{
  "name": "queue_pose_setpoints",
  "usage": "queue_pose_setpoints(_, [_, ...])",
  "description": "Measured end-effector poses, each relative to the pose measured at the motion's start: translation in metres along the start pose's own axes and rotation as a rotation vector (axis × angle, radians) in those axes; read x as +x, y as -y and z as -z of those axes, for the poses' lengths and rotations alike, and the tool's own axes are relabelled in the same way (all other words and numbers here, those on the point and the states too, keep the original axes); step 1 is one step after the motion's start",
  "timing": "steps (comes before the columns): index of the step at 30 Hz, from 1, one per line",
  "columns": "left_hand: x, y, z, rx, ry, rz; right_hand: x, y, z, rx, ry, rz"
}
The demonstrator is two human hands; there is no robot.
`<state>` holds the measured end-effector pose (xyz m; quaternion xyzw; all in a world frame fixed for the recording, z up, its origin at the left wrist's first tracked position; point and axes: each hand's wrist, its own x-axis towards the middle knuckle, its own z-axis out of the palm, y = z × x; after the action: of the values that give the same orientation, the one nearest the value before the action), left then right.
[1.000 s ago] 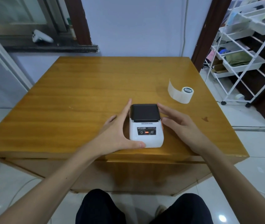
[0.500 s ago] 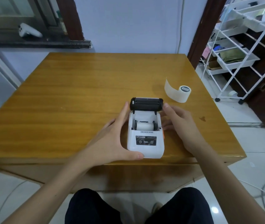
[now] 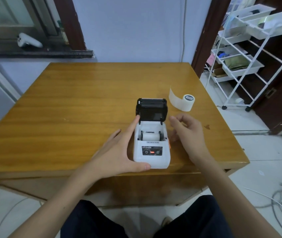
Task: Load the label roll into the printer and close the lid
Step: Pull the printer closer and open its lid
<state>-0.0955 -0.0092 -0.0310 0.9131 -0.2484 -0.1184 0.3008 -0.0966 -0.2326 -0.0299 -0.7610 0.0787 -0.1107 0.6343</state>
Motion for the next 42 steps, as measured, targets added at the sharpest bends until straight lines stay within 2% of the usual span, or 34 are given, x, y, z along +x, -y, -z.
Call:
queue_pose_setpoints(3, [0.000,0.001,-0.001,0.000,-0.018,0.025,0.000,0.007,-0.002,-0.097,0.085,0.078])
queue_pose_setpoints(7, [-0.002,-0.002,0.000,-0.004,-0.008,0.039,0.008,0.019,-0.007,-0.459,0.381,0.118])
queue_pose_setpoints(9, [-0.003,-0.005,0.002,-0.005,-0.008,0.034,0.014,0.025,-0.009,-0.584,0.468,0.106])
queue_pose_setpoints(15, [-0.003,-0.006,0.002,0.007,-0.018,0.042,0.025,0.037,-0.014,-0.680,0.578,0.036])
queue_pose_setpoints(19, [-0.003,-0.005,0.002,0.010,-0.017,0.038,0.027,0.036,-0.016,-0.701,0.605,0.058])
queue_pose_setpoints(27, [-0.003,-0.008,0.004,0.004,0.013,0.018,0.022,0.030,-0.013,-0.547,0.533,0.078])
queue_pose_setpoints(30, [-0.003,-0.009,0.004,0.009,0.017,0.016,0.020,0.035,-0.006,-0.293,0.475,0.022])
queue_pose_setpoints(33, [-0.003,-0.007,0.004,0.004,-0.002,0.030,0.020,0.036,0.015,-0.103,0.339,-0.002])
queue_pose_setpoints(36, [-0.003,-0.005,0.003,0.003,-0.015,0.040,0.022,0.027,0.044,-0.159,0.200,0.018])
queue_pose_setpoints(39, [-0.002,-0.003,0.001,0.008,-0.020,0.045,0.031,0.011,0.072,-0.367,0.003,0.015])
queue_pose_setpoints(42, [-0.002,-0.001,0.000,0.004,-0.022,0.067,0.039,-0.005,0.088,-0.574,-0.054,-0.020])
